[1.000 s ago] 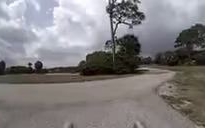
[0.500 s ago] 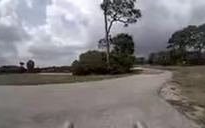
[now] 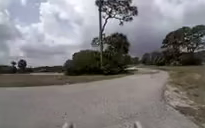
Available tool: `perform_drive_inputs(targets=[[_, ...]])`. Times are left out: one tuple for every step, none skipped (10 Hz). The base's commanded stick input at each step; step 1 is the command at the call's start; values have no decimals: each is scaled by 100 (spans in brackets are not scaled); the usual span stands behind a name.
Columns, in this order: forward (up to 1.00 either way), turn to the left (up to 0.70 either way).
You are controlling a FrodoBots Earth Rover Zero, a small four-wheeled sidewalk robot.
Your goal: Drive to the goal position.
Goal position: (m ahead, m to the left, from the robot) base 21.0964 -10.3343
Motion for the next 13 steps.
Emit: perform_drive_inputs(targets=[[85, -34], [85, -17], [85, 0], [85, 0], [85, -34], [85, -34], [85, -34], [85, -34], [85, -34], [85, -34], [85, -34], [85, -34], [85, -34]])
